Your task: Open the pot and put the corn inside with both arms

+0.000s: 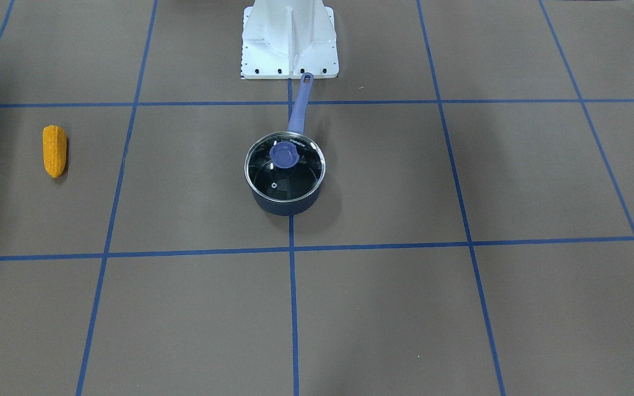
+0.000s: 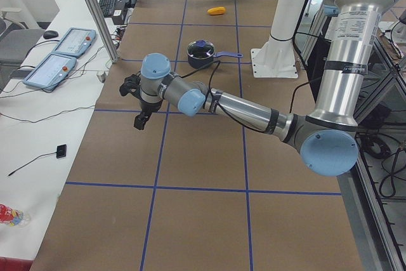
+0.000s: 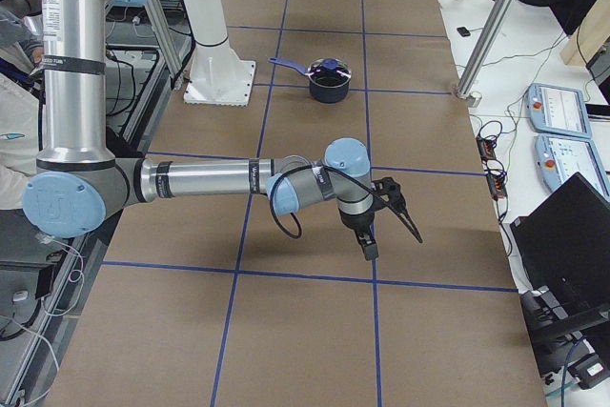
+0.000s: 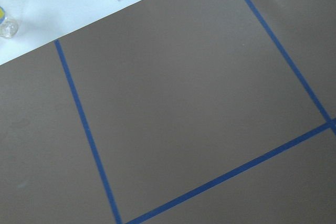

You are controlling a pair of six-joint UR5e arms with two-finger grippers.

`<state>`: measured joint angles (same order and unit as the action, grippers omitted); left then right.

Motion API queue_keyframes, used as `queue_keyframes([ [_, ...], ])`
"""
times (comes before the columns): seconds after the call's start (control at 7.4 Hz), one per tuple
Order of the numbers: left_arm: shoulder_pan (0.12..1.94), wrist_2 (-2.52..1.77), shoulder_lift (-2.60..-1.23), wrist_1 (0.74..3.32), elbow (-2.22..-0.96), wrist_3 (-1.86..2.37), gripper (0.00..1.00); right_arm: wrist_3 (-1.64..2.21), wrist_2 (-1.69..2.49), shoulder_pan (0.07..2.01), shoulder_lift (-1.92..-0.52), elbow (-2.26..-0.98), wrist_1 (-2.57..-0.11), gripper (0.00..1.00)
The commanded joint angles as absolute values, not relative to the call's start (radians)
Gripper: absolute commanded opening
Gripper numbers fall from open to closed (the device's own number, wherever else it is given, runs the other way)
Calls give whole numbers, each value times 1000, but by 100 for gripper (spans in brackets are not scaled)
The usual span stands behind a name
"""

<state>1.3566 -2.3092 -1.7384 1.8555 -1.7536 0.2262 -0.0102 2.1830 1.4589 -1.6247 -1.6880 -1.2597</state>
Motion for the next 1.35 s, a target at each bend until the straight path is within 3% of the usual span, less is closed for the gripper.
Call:
queue_keyframes([
  [0.0,1126,-2198,-1808,1844,-1842,674,99,-11,2183,1459,-1626,-1687,-1258,100],
  [0.68,682,-1904,-2213,1497,-1810,1176,98,-12,2178,1459,-1631,-1686,-1258,100],
  [1.22,539,-1856,-2529,1471,-1518,1397,98,-12,2174,1459,-1631,-1681,-1258,100],
])
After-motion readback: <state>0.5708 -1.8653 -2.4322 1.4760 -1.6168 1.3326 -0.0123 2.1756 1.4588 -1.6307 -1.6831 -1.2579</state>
